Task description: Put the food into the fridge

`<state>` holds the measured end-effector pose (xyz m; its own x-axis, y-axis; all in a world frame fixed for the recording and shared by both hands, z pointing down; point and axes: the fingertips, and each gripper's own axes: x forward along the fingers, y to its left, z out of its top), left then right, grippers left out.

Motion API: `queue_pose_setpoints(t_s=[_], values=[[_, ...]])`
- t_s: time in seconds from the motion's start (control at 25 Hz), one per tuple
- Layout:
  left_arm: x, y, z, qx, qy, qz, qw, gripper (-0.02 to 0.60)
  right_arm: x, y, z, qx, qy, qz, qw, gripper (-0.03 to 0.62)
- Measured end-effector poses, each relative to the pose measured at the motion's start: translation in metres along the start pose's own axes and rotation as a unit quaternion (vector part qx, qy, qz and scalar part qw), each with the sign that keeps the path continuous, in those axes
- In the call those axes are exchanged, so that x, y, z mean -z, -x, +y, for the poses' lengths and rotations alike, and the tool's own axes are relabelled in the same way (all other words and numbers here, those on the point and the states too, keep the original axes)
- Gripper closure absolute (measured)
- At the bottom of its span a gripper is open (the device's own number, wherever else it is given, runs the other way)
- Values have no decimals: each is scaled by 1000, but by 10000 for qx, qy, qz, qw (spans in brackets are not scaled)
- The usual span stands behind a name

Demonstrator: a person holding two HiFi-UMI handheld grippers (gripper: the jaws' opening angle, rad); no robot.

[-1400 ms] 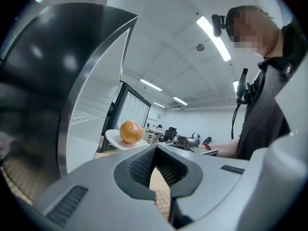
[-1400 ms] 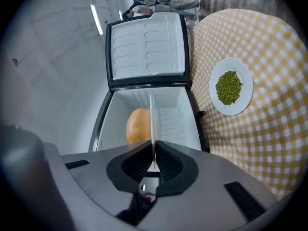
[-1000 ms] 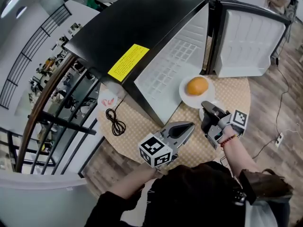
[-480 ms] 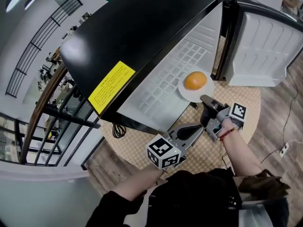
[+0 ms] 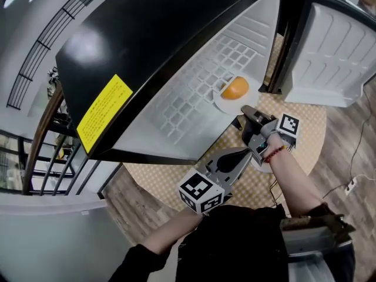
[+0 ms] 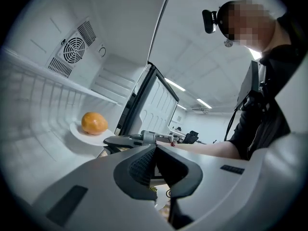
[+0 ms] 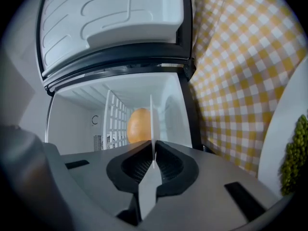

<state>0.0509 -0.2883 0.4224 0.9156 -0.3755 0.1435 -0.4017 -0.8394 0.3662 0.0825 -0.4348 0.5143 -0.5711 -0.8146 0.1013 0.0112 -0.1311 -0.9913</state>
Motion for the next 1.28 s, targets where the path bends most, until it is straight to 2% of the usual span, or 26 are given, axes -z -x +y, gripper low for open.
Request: queue_pose_setpoints(t_s=[0.4, 0.68, 0.88, 1.28], values=[[6, 15, 15, -511, 80, 6, 9987, 569, -10, -35, -9, 290, 120, -109, 9994, 566], [13, 22, 16, -594, 261, 22, 9979, 569, -19, -48, -12, 437, 206, -156, 9987, 565], [14, 26, 13, -615, 262, 11, 9978, 569, -21, -53, -10, 581, 486, -102, 9971, 565], [14, 35, 12, -713, 326, -68, 9969, 569, -24, -65, -11, 748, 304, -101, 9967, 564]])
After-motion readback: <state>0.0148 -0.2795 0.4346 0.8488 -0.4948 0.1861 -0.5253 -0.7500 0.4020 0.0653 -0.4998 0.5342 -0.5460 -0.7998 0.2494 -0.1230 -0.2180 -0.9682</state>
